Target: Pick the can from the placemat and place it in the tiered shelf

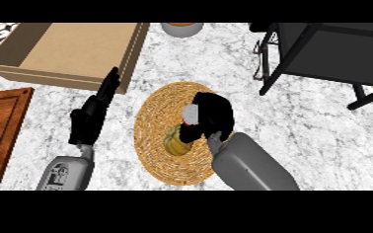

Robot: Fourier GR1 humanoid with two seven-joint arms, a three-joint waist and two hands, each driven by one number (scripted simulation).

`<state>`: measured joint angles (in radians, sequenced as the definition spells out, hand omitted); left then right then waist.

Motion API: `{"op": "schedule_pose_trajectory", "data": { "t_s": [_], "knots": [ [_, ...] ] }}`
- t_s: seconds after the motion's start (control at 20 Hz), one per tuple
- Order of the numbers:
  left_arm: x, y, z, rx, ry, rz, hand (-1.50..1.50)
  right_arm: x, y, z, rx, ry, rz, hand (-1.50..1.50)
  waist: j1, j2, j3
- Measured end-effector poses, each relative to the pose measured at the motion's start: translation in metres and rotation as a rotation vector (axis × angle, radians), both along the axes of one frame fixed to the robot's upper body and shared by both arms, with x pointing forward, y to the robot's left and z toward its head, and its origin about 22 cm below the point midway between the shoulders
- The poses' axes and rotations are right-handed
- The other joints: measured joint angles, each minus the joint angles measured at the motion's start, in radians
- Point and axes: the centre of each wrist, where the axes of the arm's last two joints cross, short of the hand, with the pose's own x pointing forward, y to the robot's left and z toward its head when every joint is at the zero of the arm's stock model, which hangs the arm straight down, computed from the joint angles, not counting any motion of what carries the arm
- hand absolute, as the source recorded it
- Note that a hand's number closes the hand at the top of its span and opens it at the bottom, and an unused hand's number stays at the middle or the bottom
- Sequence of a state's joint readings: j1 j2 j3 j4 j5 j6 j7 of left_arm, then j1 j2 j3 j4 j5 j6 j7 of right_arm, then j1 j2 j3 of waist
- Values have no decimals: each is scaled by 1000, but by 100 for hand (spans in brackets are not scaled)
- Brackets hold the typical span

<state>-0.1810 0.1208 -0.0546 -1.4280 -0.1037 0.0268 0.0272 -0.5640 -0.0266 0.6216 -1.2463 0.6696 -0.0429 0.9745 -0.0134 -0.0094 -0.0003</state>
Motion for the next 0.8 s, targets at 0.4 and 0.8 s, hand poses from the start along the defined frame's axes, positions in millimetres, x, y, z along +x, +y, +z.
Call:
{"op": "schedule_pose_trajectory", "data": {
  "t_s": [0.4, 0.8],
  "knots": [
    [-1, -4, -3, -6, 0, -5, 0, -35, -4, 24, 140, -212, -82, 150, 2, 3, 0],
    [-6, -4, -2, 0, 1, -5, 0, -67, -8, 82, 287, -513, -126, 150, 3, 3, 0]
  ]
}}
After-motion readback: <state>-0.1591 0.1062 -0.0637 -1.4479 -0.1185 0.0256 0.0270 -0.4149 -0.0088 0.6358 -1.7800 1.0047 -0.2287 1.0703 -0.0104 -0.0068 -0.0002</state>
